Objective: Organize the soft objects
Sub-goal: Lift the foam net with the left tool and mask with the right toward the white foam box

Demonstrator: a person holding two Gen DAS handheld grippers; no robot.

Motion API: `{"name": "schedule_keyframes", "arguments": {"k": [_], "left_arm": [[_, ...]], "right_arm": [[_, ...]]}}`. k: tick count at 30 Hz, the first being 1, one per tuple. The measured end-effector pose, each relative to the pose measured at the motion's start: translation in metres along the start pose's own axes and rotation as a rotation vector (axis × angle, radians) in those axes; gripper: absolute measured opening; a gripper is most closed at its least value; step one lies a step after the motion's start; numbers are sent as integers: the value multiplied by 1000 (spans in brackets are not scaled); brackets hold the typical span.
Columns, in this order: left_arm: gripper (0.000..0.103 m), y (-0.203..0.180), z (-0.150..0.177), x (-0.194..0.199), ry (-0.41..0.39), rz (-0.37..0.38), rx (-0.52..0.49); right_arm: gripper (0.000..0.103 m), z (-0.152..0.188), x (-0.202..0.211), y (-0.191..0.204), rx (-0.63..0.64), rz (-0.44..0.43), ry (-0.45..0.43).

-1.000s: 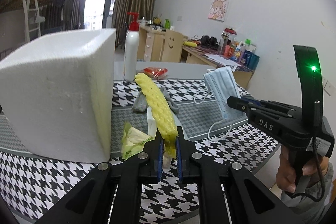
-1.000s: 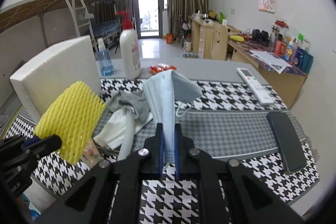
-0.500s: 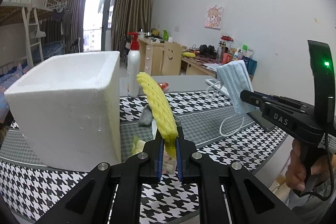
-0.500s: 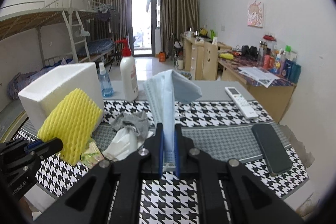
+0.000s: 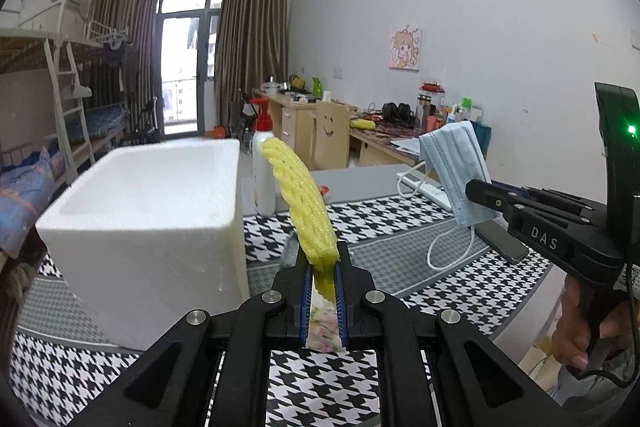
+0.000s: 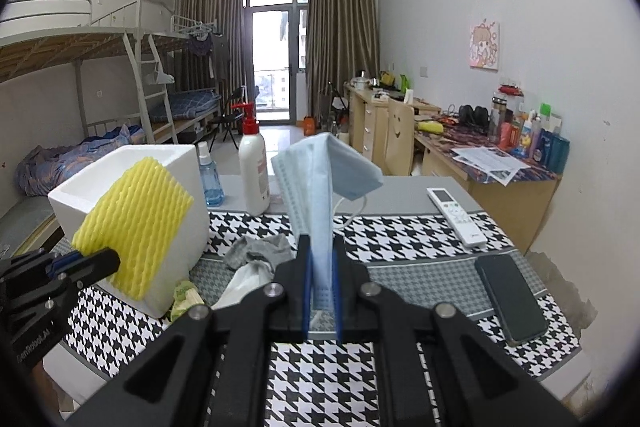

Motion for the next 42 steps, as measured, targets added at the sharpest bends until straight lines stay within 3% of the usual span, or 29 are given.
{"name": "schedule_keyframes", "arguments": {"k": [23,42], "left_arm": [[11,11,-40,11,-91,-37,-65],[11,39,-67,18,-159,-101,-59]], "right_arm": [[12,-28,11,19,-8,-30,-74],[12,-49,3,38,6,-98,-127]]}}
Point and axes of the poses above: each gripper's, at about its wrist camera, not at the fingertips, and x roughly against the way its jaws point, y to its left, z to its underside, the point moved 6 cm from there along -x, roughly the way its jaws point, and after that the axes turned 6 degrees about -y, right-handed, at the moved point
